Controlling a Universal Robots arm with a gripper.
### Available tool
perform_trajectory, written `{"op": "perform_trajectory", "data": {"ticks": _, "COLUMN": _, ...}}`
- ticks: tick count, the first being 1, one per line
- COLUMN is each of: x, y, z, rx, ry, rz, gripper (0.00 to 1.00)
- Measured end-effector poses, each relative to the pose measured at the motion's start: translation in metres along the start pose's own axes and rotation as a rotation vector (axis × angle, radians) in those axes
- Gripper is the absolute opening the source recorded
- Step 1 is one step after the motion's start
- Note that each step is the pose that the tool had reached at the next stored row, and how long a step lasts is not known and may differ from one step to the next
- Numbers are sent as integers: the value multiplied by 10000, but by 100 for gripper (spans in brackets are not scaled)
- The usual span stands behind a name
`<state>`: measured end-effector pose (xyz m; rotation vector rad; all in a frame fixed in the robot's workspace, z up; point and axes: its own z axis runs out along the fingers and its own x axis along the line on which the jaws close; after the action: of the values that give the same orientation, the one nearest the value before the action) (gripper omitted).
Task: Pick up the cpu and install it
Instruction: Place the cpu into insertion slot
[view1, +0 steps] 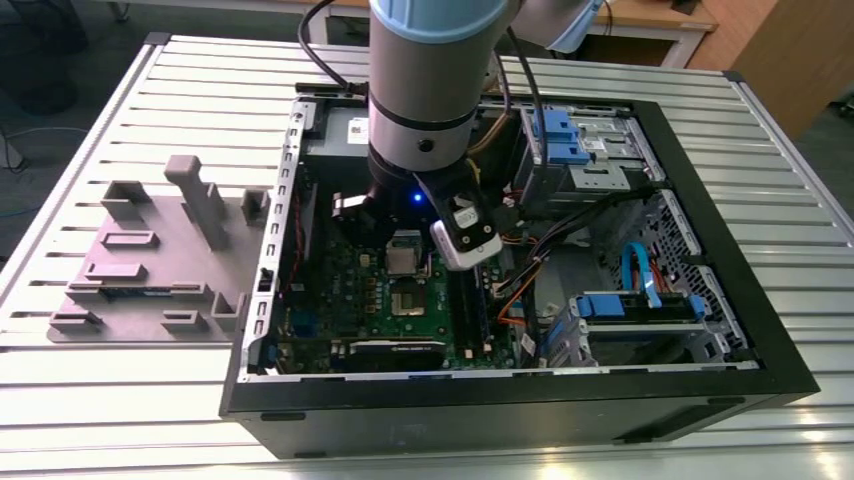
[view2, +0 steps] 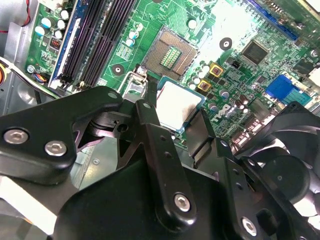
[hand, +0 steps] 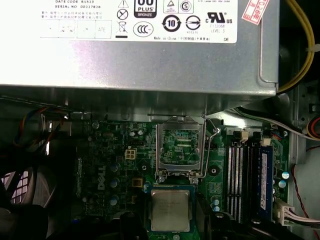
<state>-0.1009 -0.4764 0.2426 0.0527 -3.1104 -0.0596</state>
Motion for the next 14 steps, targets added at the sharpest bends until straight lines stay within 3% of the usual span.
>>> {"op": "perform_trajectory", "data": {"ticks": 8, "x": 0, "y": -12, "z": 15, "rx": -1, "ry": -1, "rz": 3, "gripper": 47}}
{"op": "perform_trajectory", "data": {"ticks": 14, "x": 1, "y": -89, "z": 69, "rx": -4, "ry": -5, "rz": 142, "gripper": 47}}
